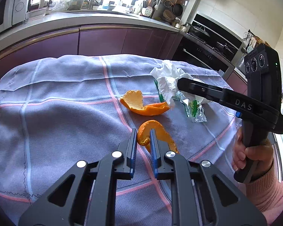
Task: Collect trash
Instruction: 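Grasp an orange peel with the left gripper while the right gripper grasps a tissue, then carry the orange peel and tissue to the teal bin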
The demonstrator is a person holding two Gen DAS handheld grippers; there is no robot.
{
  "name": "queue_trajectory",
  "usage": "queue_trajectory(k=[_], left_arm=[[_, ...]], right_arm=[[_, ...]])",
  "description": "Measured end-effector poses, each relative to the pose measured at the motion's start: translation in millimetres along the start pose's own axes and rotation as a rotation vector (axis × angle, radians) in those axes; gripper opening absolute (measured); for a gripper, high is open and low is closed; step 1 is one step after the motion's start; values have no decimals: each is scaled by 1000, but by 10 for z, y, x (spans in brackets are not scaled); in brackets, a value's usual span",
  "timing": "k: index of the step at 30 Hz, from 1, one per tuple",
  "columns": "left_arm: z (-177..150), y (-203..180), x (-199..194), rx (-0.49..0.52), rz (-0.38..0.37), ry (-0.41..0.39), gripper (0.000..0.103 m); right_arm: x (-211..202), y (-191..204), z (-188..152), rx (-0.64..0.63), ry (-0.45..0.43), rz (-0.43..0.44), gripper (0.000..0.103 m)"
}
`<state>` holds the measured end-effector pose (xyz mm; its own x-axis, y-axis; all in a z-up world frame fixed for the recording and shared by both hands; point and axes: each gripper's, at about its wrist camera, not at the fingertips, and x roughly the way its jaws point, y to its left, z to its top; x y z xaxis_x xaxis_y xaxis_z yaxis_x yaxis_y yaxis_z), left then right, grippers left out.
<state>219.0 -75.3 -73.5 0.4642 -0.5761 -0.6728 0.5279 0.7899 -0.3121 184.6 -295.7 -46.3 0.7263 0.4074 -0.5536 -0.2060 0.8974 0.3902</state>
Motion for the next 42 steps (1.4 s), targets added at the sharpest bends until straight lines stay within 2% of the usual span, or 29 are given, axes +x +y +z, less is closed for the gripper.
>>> queue_trajectory(k=[9,15,29,42], left_arm=[[-156,218,-402,-59,22,-44,13],[-271,355,-695,-75,64,-80,13],[-532,620,-1229,-128,140,-138,13],[-661,736,-1643,-159,178,-196,13]], right_arm=[[-215,270,-62,-59,-27,55,11],[-268,424,-154,-89,-22,84,11],[-193,799,-344,-148,17,160,11],[-78,1129,-430,-193,49,228,11]])
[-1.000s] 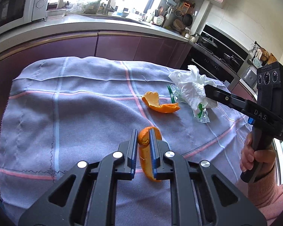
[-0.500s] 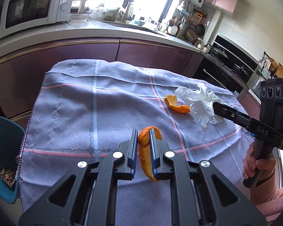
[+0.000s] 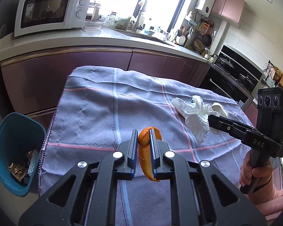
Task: Collect trash
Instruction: 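Carry the orange peel and tissue to the teal bin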
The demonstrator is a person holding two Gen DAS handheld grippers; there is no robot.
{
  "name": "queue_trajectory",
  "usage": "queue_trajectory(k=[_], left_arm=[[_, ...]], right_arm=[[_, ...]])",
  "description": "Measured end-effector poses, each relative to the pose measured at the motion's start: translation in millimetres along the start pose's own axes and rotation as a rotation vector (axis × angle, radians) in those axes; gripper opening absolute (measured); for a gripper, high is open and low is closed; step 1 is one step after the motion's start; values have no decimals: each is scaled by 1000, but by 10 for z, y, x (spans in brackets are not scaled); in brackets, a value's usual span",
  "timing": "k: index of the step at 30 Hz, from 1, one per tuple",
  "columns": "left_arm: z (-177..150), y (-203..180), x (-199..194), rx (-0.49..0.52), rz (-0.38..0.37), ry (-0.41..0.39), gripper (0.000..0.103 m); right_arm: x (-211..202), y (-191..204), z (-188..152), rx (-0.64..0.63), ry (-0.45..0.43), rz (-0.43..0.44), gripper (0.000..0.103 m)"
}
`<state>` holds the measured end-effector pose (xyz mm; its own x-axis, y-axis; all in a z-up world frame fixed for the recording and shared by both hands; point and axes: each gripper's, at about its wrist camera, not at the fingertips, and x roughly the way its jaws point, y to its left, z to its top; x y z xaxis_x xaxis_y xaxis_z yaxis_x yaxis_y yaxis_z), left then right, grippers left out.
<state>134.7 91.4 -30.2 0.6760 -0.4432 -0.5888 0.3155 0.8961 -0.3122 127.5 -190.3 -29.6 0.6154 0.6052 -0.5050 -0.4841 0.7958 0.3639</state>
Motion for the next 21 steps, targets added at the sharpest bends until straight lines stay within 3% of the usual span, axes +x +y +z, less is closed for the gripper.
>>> queue_trajectory(k=[21], left_arm=[[-11,306,-454,-48,93,-51,13]], right_arm=[[365,459,60,-77,50,96,11]])
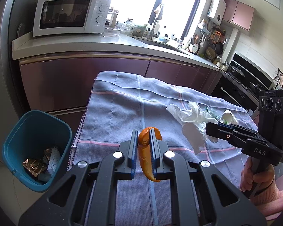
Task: Collect trash
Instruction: 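Carry the orange peel and tissue to the teal bin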
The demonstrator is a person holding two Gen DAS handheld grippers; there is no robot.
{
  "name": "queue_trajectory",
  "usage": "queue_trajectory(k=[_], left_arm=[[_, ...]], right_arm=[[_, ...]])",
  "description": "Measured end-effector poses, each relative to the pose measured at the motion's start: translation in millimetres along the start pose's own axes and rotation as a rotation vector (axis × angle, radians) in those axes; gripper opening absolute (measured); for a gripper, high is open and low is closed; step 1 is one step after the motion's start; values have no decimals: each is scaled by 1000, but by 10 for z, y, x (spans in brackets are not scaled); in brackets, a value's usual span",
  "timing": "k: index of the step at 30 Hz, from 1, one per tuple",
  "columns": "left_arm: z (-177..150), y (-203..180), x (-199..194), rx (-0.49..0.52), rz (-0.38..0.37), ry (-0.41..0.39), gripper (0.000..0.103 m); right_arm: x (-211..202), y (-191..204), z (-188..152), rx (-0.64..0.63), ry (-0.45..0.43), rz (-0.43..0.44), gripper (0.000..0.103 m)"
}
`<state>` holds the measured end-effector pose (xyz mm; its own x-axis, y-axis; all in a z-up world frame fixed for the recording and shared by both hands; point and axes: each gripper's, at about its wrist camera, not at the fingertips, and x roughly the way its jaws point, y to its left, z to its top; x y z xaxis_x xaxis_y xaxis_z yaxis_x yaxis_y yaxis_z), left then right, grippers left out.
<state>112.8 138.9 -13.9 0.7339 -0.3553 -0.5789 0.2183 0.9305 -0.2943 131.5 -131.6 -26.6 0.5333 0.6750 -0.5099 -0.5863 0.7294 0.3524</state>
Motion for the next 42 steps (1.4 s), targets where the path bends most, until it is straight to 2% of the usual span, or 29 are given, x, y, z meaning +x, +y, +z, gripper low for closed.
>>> queue_trajectory(k=[16,29,42], left_arm=[[20,385,-270,-53,70,-46,13],[60,828,-527,-113,159,-98,13],[36,1252,-652,-167,261,-115,13]], right_arm=[[344,300,111,-64,39,64,10],[707,561,255,-124,83,129,10],[1119,851,377,-173,136,188,10]])
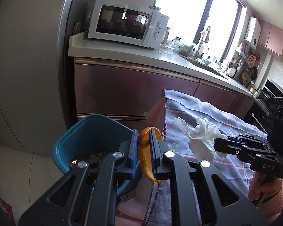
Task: Collect trash
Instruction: 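Carry the orange peel and tissue to the teal bin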
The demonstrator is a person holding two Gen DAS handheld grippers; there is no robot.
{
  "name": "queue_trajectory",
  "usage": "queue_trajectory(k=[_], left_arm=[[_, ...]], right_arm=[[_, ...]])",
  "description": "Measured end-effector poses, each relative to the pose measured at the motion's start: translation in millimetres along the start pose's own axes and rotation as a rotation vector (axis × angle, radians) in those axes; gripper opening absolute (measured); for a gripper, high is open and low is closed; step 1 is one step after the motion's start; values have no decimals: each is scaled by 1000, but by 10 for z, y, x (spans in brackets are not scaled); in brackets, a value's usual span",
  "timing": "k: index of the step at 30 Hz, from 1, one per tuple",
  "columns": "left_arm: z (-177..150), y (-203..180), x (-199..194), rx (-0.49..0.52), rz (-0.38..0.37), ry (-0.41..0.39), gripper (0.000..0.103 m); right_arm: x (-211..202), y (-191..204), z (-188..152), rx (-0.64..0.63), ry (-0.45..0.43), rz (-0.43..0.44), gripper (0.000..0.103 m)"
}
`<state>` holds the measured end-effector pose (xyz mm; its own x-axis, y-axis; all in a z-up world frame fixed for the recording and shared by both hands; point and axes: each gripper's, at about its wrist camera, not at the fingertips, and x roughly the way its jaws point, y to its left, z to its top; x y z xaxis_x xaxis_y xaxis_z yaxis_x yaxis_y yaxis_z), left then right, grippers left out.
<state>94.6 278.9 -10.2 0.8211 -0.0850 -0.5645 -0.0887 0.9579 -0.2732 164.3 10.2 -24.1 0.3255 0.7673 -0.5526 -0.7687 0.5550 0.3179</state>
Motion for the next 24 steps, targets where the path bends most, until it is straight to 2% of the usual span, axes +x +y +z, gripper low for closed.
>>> queue_trajectory(k=[13,24], left_arm=[[6,293,127,-29,61,8,13],[-8,355,236,-43,91,14,13]], right_arm=[[452,148,114,-44,69,30,10],[737,167,181,-48,108,33,10]])
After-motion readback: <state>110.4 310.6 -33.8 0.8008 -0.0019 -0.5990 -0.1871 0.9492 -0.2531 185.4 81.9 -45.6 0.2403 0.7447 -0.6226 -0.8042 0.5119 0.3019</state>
